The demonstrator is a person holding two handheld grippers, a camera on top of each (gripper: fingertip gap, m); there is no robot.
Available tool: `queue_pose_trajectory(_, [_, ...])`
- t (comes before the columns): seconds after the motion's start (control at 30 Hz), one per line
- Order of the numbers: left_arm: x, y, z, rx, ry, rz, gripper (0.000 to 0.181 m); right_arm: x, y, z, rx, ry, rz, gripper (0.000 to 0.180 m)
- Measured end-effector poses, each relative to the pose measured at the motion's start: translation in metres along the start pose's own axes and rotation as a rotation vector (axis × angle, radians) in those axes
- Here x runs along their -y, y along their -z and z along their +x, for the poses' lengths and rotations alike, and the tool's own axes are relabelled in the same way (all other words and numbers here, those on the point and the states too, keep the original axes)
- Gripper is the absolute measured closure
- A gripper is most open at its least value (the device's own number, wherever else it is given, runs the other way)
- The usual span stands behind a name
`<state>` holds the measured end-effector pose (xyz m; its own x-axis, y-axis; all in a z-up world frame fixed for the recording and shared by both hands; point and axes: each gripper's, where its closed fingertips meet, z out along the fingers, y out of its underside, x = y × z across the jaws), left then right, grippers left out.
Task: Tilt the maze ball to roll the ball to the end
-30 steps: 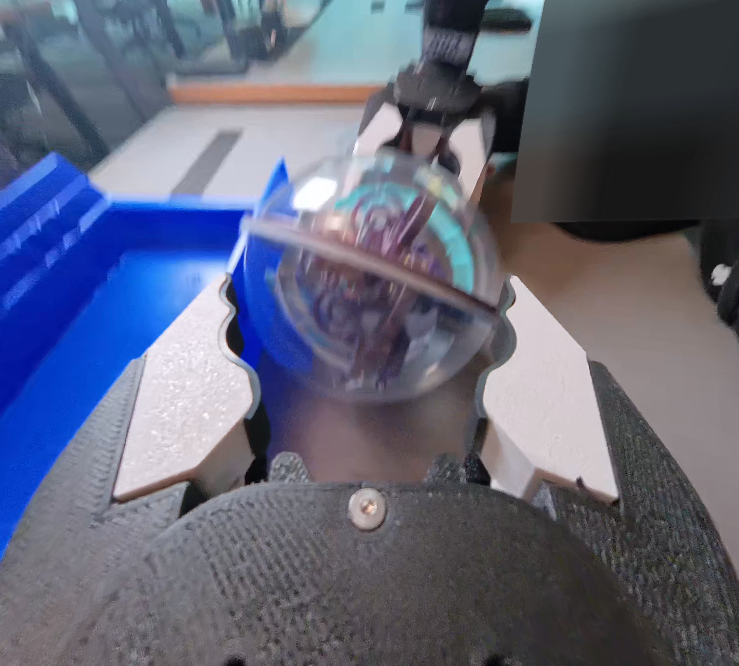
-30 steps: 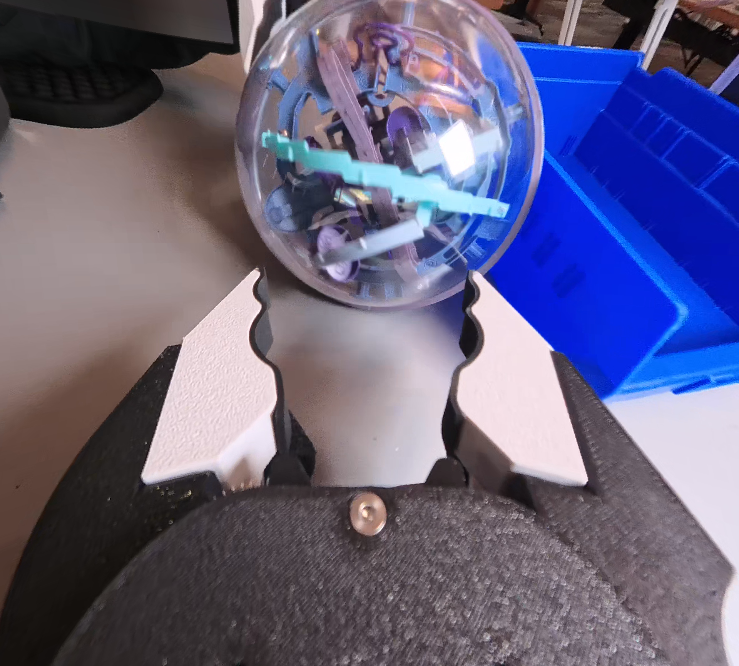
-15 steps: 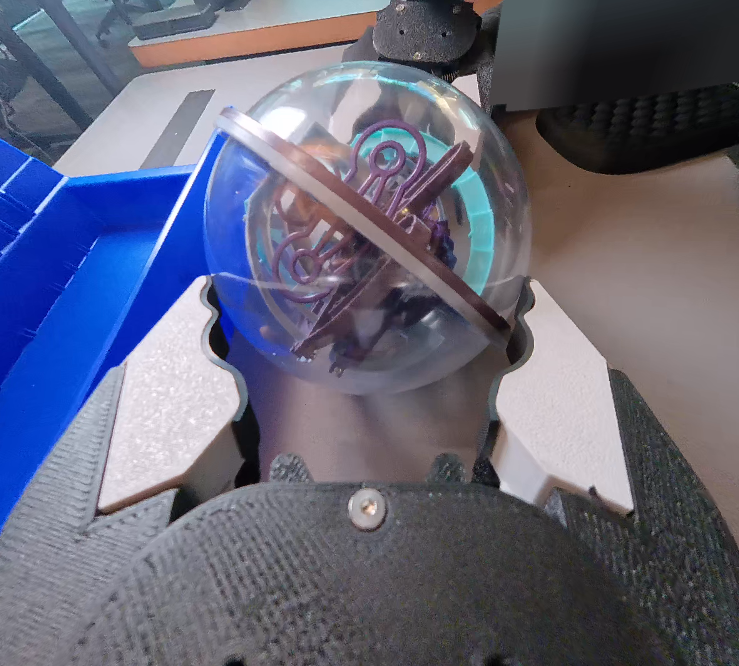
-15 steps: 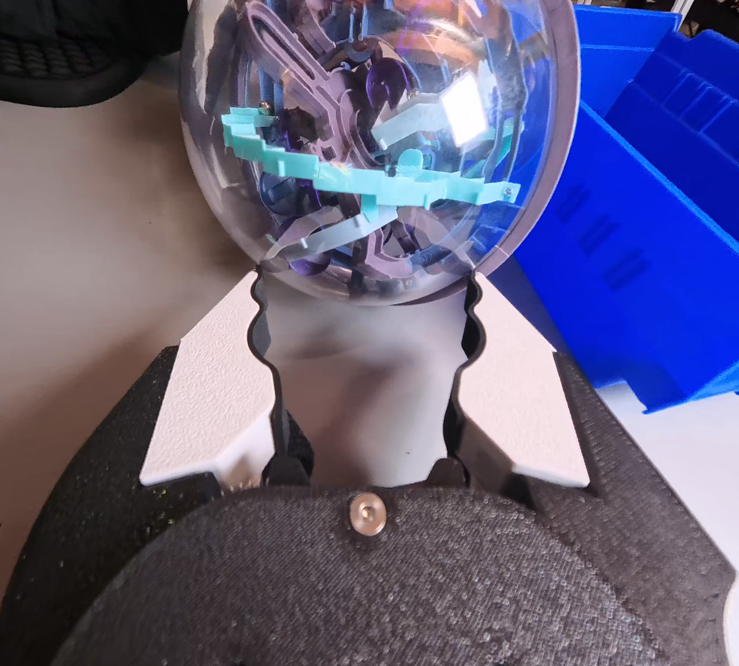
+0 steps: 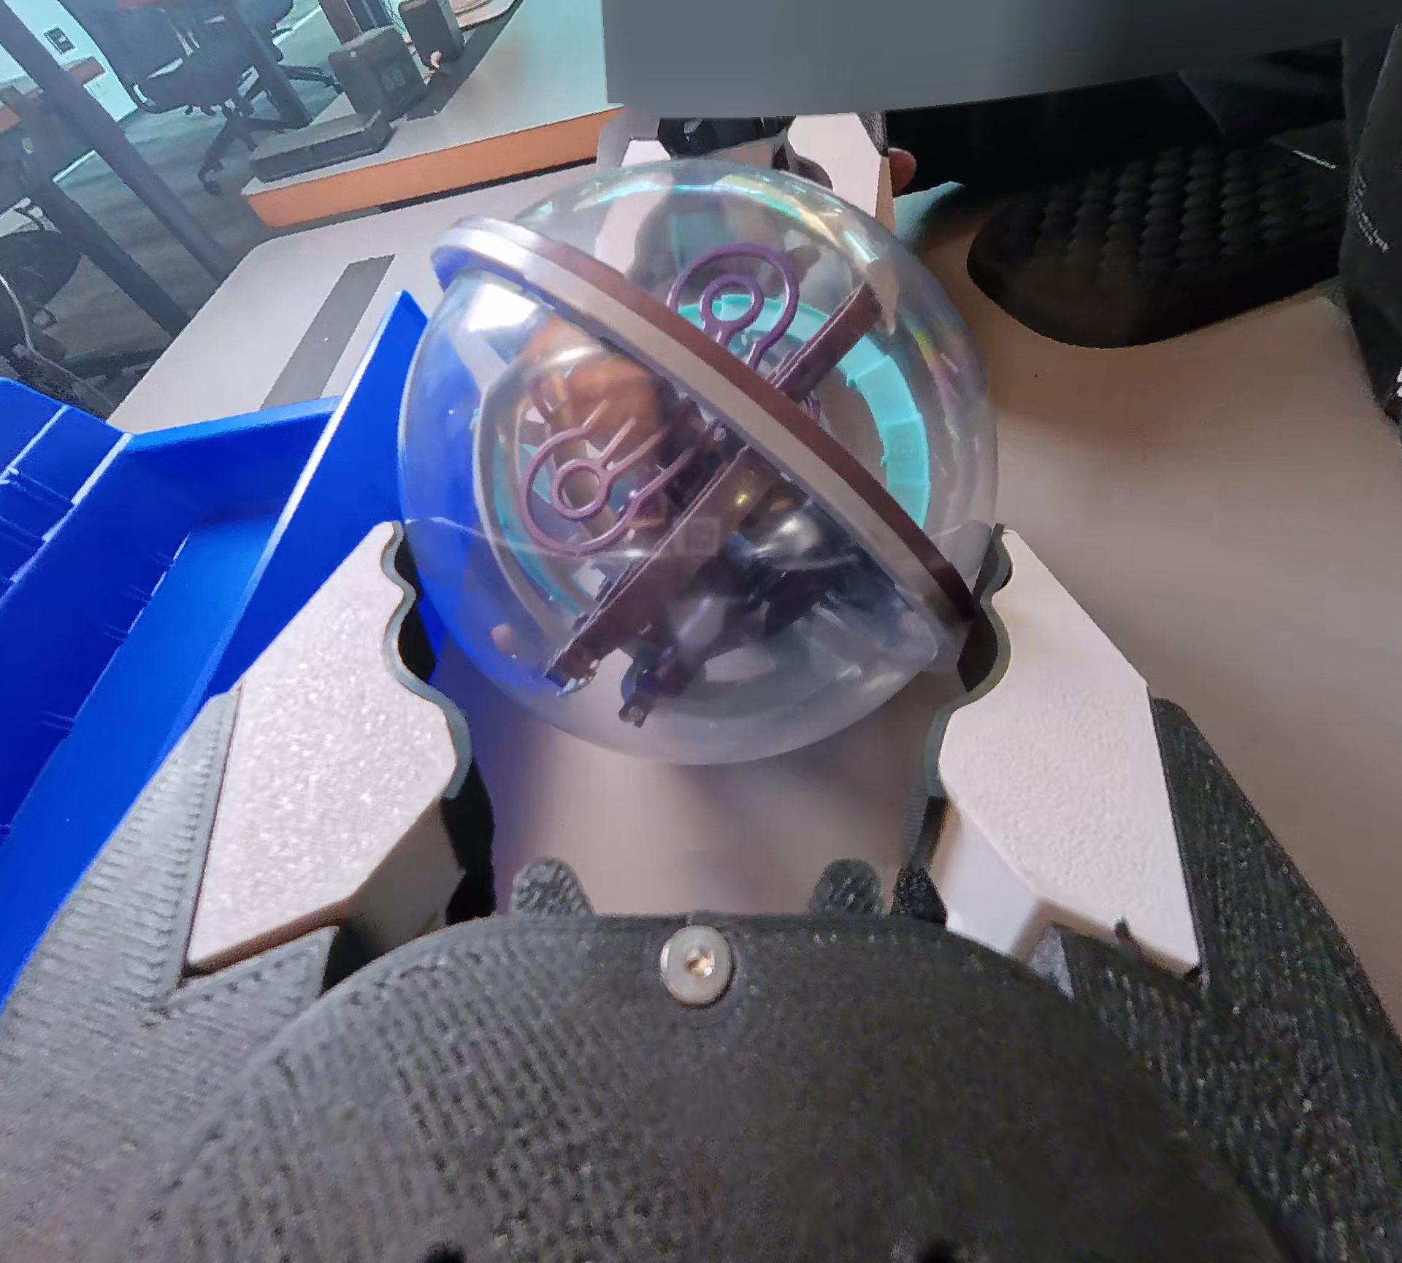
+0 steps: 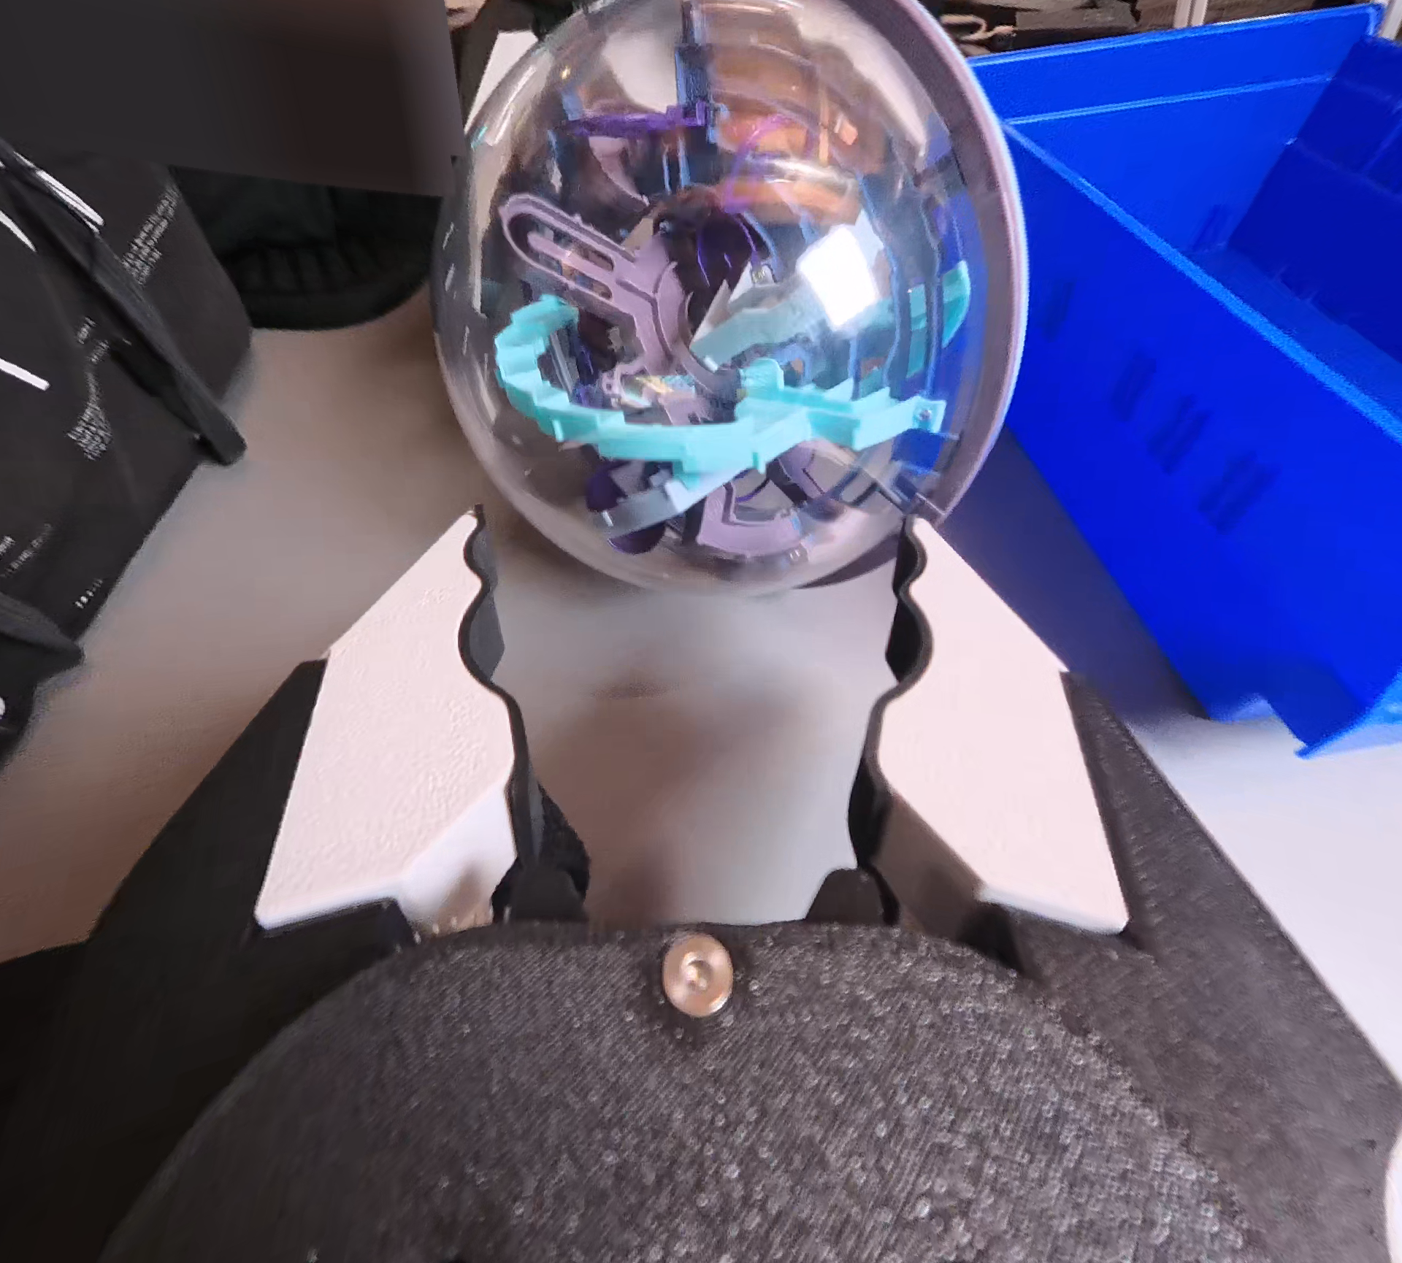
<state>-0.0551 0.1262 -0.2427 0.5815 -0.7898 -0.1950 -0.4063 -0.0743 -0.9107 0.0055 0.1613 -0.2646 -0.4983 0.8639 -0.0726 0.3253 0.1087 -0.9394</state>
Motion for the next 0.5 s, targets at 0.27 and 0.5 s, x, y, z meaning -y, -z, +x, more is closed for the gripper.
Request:
queue_pose_trajectory(0.27, [0.008,0.004,0.001,0.001,-0.101,-0.040,0.040,-0.006,-0.016,0.003,-0.060,0.030,-0.001,0.077])
queue_pose_trajectory(0.5, [0.020,0.001,0.010,-0.028,-0.146,-0.054,0.041,-0.017,-0.024,-0.001,-0.071,0.077,-0.049,0.078])
